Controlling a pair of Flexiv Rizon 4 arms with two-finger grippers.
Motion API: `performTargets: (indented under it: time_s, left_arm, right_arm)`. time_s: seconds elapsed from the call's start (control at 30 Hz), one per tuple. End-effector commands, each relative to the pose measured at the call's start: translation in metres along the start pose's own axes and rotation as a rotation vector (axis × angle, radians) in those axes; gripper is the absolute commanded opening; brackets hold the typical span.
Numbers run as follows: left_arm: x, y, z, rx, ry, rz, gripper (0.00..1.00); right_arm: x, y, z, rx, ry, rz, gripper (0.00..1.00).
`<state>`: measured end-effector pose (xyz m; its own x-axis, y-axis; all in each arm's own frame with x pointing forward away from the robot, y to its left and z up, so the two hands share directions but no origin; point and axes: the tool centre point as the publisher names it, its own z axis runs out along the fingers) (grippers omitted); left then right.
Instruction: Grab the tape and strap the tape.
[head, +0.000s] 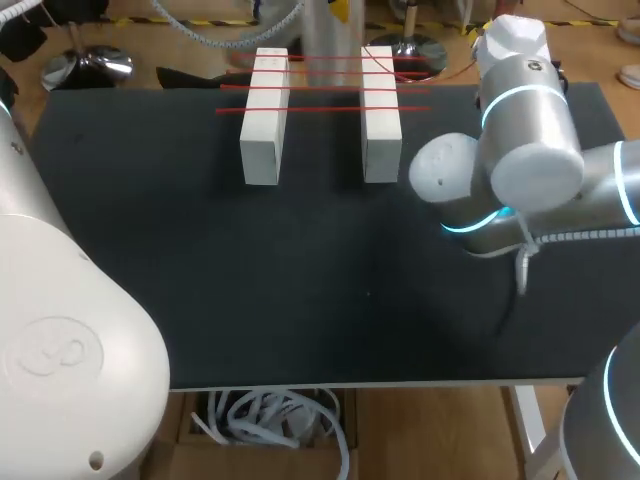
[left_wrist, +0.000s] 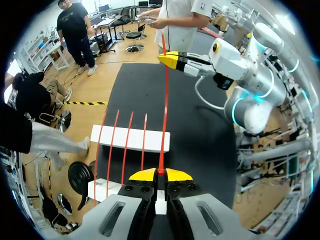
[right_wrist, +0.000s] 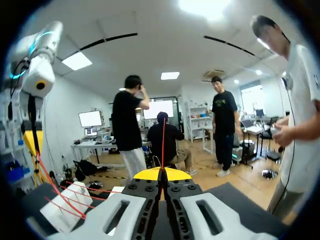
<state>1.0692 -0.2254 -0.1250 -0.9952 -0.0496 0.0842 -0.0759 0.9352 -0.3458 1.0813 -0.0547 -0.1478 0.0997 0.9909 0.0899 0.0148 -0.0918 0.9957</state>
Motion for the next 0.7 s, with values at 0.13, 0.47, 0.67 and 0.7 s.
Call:
performTargets:
  time_s: [0.13, 0.47, 0.67, 0.7]
  left_arm:
    - [0.0006, -0.0001, -0.0006, -0.003, 0.0, -0.001, 0.0]
    - [0.0006, -0.0001, -0.0006, -0.003, 0.0, -0.001, 0.0]
    - [0.0006, -0.0001, -0.0006, -0.003, 0.0, -0.001, 0.0]
    - [0.0006, -0.0001, -0.0006, -0.003, 0.0, -0.001, 0.0]
  right_arm:
    - [-0.0052, -0.0023, 0.0003, -0.157, 0.296, -0.465, 0.0]
    - [-0.0094, 0.0006, 0.0037, -0.195, 0.334, -0.592, 0.0]
    - [-0.0098, 0.0, 0.0035, -0.195, 0.318, -0.555, 0.0]
    - [-0.0098, 0.0, 0.0035, -0.195, 0.318, -0.555, 0.0]
